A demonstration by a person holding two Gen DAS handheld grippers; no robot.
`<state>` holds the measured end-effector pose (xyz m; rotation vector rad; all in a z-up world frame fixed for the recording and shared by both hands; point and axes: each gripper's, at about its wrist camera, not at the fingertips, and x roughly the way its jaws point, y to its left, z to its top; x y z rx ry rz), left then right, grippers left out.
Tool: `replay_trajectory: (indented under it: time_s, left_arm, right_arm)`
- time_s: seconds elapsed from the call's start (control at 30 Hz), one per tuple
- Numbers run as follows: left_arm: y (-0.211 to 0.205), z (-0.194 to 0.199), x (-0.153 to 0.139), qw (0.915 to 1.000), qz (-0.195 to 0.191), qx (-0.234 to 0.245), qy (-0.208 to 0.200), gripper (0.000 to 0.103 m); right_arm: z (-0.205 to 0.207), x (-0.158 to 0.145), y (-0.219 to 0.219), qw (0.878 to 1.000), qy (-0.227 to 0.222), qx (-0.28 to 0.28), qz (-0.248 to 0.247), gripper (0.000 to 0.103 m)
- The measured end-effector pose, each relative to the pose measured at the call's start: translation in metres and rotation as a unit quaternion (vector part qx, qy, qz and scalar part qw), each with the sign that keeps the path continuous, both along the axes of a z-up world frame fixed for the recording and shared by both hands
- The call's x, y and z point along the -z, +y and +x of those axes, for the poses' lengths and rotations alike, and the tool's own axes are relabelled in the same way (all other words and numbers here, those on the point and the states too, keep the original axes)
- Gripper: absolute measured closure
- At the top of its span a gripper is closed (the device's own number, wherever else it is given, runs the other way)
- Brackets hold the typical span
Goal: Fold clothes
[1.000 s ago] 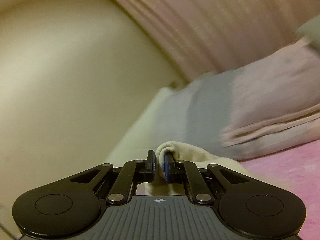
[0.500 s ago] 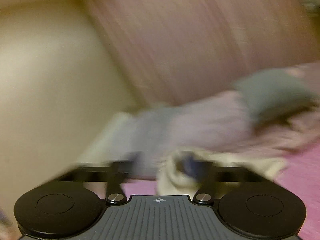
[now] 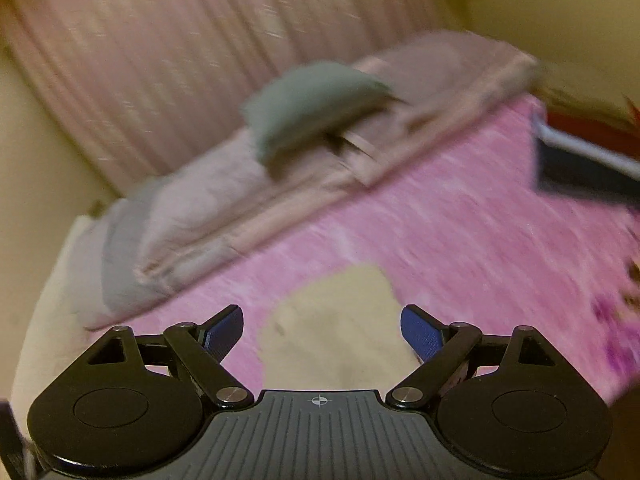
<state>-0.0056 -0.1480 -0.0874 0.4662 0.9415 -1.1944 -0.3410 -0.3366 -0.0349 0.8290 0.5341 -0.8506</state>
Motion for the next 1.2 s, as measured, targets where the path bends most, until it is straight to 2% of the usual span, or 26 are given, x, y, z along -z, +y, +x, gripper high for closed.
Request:
replay_trajectory:
  time_s: [0.1,0.2,0.3,0.6,0.83,1.03,1.2]
  left_arm:
    - [0.008,-0.003,-0.001,0.9995,0.001,0.032,-0.007,0.049]
    - [0.024,-0.003,-0.003,0.9986,-0.004,0.051,-0.010,0.049]
    - [0.043,0.000,-0.001,0.9982,-0.002,0.059,-0.010,0.049]
    - [0.087,0.001,0.019,0.9959,0.041,0.075,-0.030,0.049]
    - [0.097,0.001,0.015,0.9948,0.044,0.078,-0.047,0.049]
    - [0.093,-0.007,0.012,0.9949,0.043,0.078,-0.048,0.048]
    - [0.081,-0.017,0.016,0.9944,0.057,0.074,-0.050,0.048]
  right_arm:
    - [-0.026,0.025,0.032,0.998,0.029,0.038,0.029,0.014]
    - [-0.030,0.044,0.067,0.996,0.045,0.056,0.056,0.014]
    - [-0.017,0.054,0.097,0.994,0.061,0.052,0.069,0.014]
    - [0.016,0.081,0.164,0.991,0.095,0.028,0.086,0.014]
    - [0.014,0.085,0.177,0.988,0.115,0.040,0.094,0.014]
    - [0.011,0.083,0.175,0.987,0.122,0.038,0.095,0.014]
    - [0.003,0.089,0.164,0.986,0.123,0.031,0.103,0.014]
